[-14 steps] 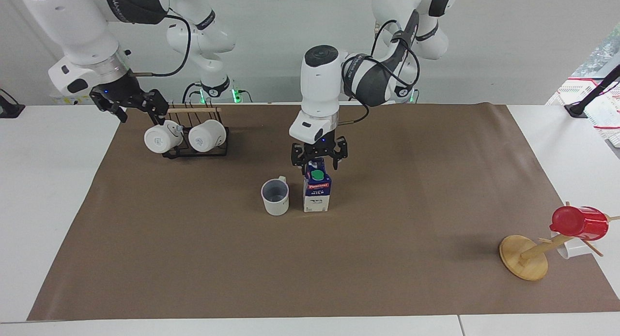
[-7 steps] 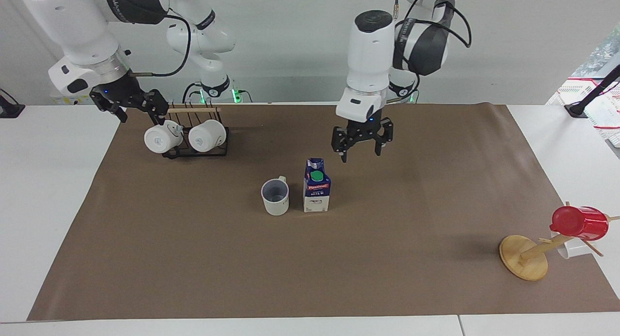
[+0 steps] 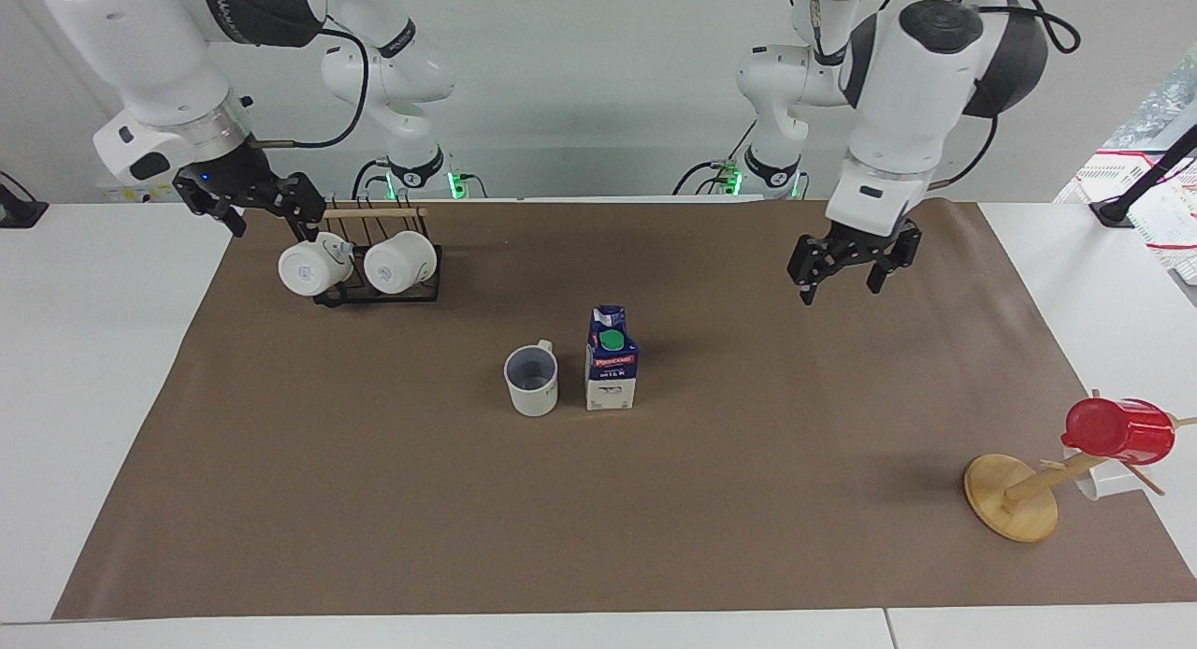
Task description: Place cup and milk on table
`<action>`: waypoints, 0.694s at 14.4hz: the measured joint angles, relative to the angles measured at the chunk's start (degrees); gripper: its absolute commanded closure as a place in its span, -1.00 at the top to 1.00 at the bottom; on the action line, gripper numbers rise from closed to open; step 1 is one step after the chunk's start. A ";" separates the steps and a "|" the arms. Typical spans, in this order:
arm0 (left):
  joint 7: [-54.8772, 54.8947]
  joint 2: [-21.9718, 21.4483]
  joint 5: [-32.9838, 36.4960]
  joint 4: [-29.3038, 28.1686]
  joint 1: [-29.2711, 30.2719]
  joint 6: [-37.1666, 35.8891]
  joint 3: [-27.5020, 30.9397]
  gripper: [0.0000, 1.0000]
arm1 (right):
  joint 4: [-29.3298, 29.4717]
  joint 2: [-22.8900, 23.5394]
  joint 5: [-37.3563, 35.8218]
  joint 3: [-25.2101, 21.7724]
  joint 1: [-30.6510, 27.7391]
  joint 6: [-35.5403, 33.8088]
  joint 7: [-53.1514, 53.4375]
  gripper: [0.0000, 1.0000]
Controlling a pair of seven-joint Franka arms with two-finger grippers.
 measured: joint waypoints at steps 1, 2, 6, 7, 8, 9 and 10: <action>3.03 -0.66 -1.23 0.07 2.24 -0.53 0.08 1.00 | 0.00 0.00 0.00 0.00 0.00 0.00 0.00 1.00; 5.45 -1.17 -2.37 0.32 4.21 -1.02 0.16 1.00 | -0.01 0.00 0.00 0.00 0.00 0.00 0.00 1.00; 10.82 -1.46 -4.05 4.11 9.89 -6.53 0.39 1.00 | -0.01 -0.02 0.00 -0.02 -0.01 0.00 0.00 1.00; 12.50 -1.46 -4.61 4.77 11.28 -8.17 0.42 1.00 | -0.01 -0.06 0.00 -0.10 -0.03 0.00 0.00 1.00; 14.01 -1.48 -4.74 5.32 12.36 -9.39 0.46 1.00 | -0.01 -0.12 0.00 -0.23 -0.07 0.00 0.00 1.00; 15.02 -1.52 -4.77 5.72 12.95 -10.09 0.46 1.00 | -0.01 -0.17 0.00 -0.34 -0.09 0.21 0.00 1.00; 15.63 -1.57 -4.79 6.03 13.13 -10.94 0.46 1.00 | 0.00 -0.18 0.00 -0.42 -0.11 1.27 -0.10 1.00</action>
